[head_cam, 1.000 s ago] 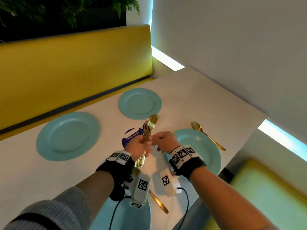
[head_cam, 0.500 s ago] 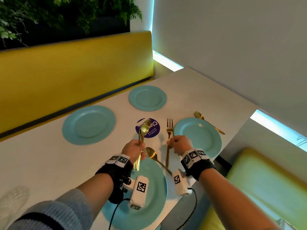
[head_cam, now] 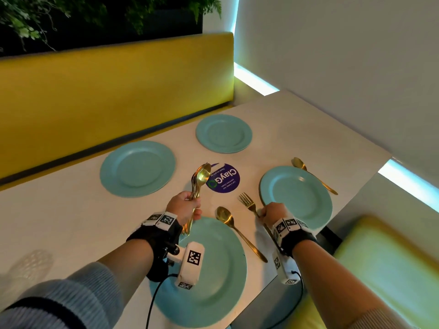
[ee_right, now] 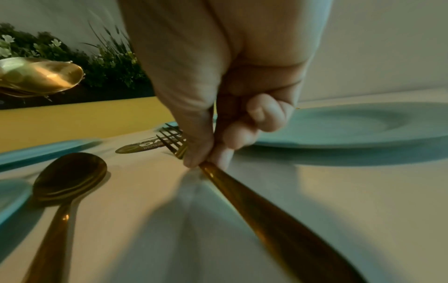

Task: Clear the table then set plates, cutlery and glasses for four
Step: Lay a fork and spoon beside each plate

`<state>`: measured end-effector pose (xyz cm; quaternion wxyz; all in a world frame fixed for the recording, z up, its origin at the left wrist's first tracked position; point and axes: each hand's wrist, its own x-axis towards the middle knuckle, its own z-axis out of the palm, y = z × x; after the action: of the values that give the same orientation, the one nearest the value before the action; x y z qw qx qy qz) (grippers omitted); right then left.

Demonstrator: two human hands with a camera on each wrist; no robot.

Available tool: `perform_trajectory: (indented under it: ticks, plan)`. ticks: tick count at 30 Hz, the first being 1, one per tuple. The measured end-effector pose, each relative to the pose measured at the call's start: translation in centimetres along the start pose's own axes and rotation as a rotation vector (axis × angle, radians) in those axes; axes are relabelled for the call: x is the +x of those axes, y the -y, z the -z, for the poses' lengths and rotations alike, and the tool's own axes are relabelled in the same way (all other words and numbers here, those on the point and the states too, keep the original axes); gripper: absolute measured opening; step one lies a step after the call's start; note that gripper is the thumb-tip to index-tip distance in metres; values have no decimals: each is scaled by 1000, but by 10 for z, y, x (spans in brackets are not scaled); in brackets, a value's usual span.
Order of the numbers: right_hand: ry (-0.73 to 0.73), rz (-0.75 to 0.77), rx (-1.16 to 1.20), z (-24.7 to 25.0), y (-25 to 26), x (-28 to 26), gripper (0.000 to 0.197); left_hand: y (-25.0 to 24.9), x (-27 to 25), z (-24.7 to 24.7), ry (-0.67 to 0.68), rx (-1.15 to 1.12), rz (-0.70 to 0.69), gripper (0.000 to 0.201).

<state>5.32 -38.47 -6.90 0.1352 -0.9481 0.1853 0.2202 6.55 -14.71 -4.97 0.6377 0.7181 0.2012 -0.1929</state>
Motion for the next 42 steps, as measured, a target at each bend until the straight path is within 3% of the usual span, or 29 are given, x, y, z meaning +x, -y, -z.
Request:
perform_trajectory:
  ticks: [13, 26, 30, 32, 35, 38, 42]
  plan:
    - [-143, -17, -24, 5, 2, 13, 31, 2, 8, -3, -7, -34, 1, 3]
    - [-142, -54, -58, 9, 2, 6, 31, 5, 3, 3, -7, -26, -4, 3]
    - [-157, 24, 43, 10, 19, -6, 19, 8, -5, 7, 13, -10, -9, 8]
    - [-114, 131, 143, 11, 36, -18, 14, 10, -11, 10, 27, -18, -11, 11]
    - [-10, 281, 336, 10, 67, -46, 16, 12, -23, 14, 50, -33, -18, 3]
    - [46, 345, 392, 4, 93, -71, 31, 12, -38, 21, 91, -24, -19, 5]
    - [-122, 439, 209, 2, 113, -91, 36, 10, -59, 26, 158, -37, -69, 11]
